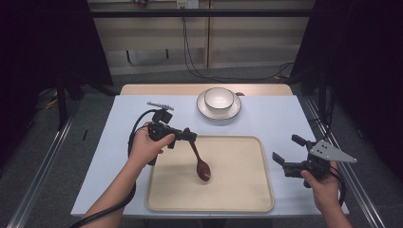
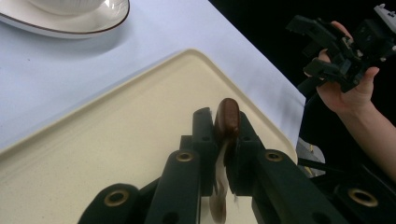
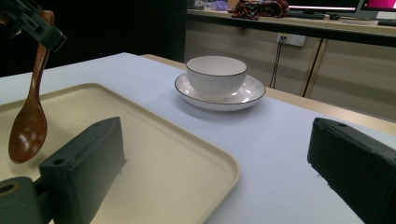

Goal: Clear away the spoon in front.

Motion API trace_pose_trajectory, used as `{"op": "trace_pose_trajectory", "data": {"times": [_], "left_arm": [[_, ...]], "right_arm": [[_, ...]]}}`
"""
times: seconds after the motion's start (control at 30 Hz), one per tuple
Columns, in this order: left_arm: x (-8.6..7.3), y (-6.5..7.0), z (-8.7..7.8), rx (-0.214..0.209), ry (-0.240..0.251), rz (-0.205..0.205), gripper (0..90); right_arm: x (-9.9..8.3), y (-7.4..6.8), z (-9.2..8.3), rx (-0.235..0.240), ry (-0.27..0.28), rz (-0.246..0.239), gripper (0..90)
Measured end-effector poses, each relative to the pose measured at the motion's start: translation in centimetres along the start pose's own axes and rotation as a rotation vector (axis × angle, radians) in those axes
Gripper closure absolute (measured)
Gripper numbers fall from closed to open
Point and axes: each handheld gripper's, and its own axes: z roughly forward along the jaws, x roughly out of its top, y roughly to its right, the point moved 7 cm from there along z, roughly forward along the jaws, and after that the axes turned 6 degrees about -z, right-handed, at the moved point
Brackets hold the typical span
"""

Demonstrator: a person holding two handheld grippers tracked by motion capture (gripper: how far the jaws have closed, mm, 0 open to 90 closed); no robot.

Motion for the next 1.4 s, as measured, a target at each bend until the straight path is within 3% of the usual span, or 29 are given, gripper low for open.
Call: {"op": "trace_pose_trajectory", "data": {"times": [0.33, 0.4, 0.47, 0.6, 0.63, 0.7, 0.73, 0.8, 1.03, 1.4], "left_arm": [[-0.5, -0.7, 0.5, 0.016, -0.030, -0.015, 83.7], [-0.6, -0.7, 0.6, 0.007, -0.039, -0.035, 83.7], [-0.7, -1.0, 0.6, 0.019, -0.047, -0.021, 83.8], [-0.9, -1.0, 0.8, -0.002, -0.059, -0.025, 83.7], [-0.9, -0.8, 1.0, 0.004, -0.049, -0.050, 83.7], [-0.9, -1.0, 1.0, 0.013, -0.050, -0.025, 83.5], [-1.0, -0.9, 1.1, 0.012, -0.048, -0.036, 83.2], [-1.0, -1.2, 1.3, 0.040, -0.052, -0.001, 82.2], [-1.2, -1.5, 2.1, 0.073, -0.046, 0.031, 78.7], [-1.1, -2.2, 3.1, 0.080, -0.013, 0.022, 74.1]], "right_arm": [[0.0, -0.1, 0.0, 0.007, 0.001, 0.004, 3.3], [0.0, -0.1, 0.0, 0.003, -0.002, 0.004, 3.3], [0.0, -0.1, 0.0, 0.005, -0.003, 0.004, 3.3], [0.0, -0.1, 0.0, 0.006, -0.002, 0.001, 3.3], [0.0, -0.1, 0.0, 0.006, -0.002, 0.003, 3.3], [0.0, -0.1, 0.0, 0.006, -0.002, 0.004, 3.3], [0.0, -0.1, 0.0, 0.007, -0.002, 0.003, 3.3], [0.0, -0.1, 0.1, 0.003, 0.000, 0.003, 3.3], [0.0, -0.1, 0.1, 0.002, -0.002, 0.001, 3.3], [-0.1, -0.2, 0.2, 0.008, -0.004, 0.005, 3.3]]}}
